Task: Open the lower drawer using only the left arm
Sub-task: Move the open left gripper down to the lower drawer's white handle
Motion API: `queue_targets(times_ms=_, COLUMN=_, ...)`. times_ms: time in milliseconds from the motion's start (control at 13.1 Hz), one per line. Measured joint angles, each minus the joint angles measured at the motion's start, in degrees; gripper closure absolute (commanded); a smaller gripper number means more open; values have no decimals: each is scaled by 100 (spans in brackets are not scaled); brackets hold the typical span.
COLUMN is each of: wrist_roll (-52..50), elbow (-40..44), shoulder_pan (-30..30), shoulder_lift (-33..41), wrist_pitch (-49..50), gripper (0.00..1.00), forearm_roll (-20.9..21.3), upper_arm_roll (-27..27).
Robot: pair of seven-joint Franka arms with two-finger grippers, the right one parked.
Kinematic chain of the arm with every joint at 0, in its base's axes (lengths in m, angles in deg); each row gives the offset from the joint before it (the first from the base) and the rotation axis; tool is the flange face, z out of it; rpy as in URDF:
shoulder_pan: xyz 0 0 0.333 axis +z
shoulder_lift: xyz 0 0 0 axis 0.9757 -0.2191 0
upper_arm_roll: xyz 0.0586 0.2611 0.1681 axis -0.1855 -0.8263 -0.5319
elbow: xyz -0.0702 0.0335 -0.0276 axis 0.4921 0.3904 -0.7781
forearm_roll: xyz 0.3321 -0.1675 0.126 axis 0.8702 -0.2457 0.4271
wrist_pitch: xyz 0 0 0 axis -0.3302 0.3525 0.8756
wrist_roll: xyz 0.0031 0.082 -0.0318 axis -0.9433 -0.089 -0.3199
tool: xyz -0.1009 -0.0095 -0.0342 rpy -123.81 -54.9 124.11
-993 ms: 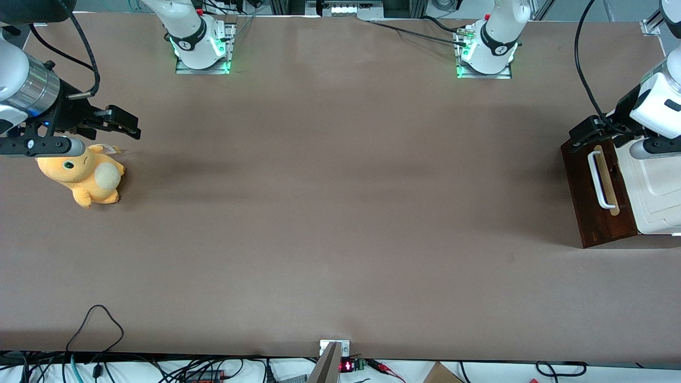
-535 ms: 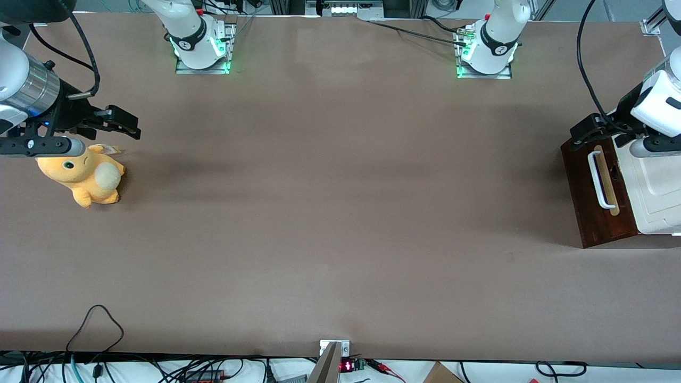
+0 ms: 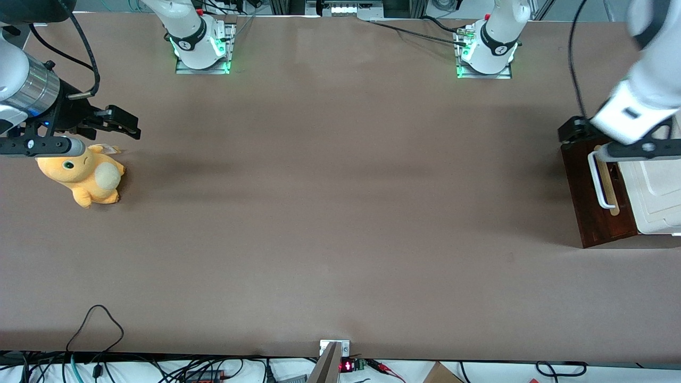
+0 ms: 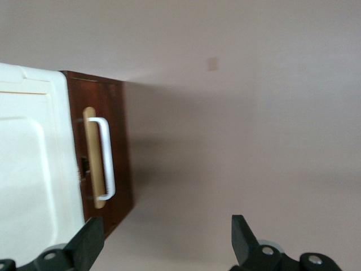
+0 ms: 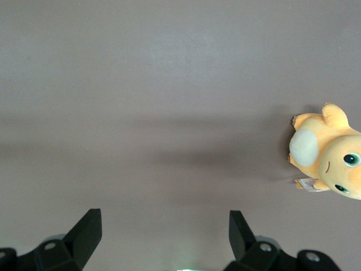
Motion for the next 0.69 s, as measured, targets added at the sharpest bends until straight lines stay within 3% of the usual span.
queue_targets(times_ms=229, wrist_roll=-1261, elbow=-540, shoulder_pan=-123, shoulder_lift=-242, wrist_pitch=37, gripper=0, forearm_roll=1218, upper_arm_roll=497)
queue_targets(times_ms=688, wrist_roll=-3598, elbow=-1973, shoulder_pan=-435, shoulder_lift=-1123, wrist_pitch=-2, gripper=0, forearm_roll=3374, upper_arm_roll=535)
